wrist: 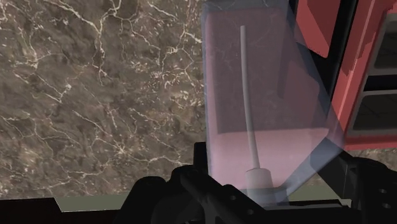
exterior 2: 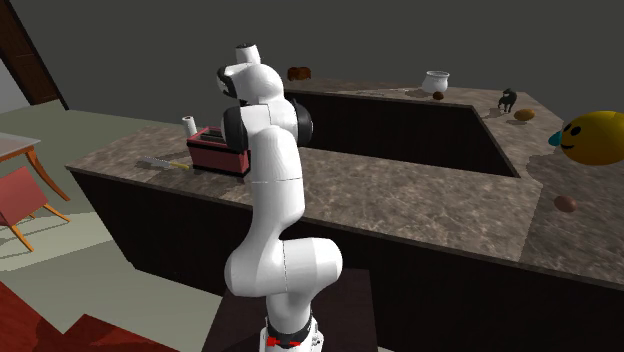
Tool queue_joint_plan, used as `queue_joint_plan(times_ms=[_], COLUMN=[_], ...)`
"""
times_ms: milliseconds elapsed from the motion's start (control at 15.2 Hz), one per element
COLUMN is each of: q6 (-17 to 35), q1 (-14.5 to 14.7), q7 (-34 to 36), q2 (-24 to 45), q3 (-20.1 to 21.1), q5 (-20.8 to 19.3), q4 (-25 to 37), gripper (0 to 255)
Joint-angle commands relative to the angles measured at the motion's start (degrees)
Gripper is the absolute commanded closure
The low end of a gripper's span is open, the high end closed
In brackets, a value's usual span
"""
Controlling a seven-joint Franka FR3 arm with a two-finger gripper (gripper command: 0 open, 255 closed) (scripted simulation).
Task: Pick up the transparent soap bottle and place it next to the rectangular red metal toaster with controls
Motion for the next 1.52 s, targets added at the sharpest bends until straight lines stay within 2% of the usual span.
queue_joint_plan(times_ms=[0, 660, 1452], q6=[1.8, 9.3, 17.3], q1=[-0.2, -0.5, -0.6], q7=[0.2, 1.3, 2.8], q2=[-0.2, -0.2, 1.8], q3=[0.0, -0.2, -0.7], q5=[0.0, -0.5, -1.5], q4=[-1.9, -9.5, -15.6], gripper=[255, 255, 255])
